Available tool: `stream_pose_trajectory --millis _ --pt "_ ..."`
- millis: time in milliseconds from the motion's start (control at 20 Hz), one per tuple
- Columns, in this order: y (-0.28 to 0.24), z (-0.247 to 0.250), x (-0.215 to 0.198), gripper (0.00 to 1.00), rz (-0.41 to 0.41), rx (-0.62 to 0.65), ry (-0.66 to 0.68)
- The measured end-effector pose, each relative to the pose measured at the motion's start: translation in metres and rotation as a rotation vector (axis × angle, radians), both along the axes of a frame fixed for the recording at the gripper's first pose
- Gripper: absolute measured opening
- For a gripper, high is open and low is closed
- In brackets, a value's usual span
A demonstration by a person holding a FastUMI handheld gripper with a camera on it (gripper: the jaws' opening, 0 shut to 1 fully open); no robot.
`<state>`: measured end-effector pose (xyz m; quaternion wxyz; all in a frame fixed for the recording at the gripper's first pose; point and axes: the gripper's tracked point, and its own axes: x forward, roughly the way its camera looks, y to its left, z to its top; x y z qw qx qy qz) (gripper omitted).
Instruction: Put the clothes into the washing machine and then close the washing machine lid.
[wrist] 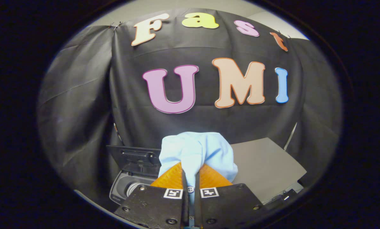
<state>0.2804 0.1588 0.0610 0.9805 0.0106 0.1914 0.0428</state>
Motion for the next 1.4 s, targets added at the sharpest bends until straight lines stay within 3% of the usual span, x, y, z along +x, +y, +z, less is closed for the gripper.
stream_pose_trajectory --millis 300,550,750,1050,1400 --pt "0.077 -0.013 0.007 0.06 0.061 0.046 -0.021" --pt "0.120 -0.052 0.019 0.06 0.083 0.050 -0.005" --pt "0.142 -0.099 0.026 0.06 0.089 0.054 0.024" --pt "0.170 -0.175 0.040 0.06 0.095 0.157 0.034" --pt "0.195 -0.292 0.054 0.06 0.078 0.191 0.184"
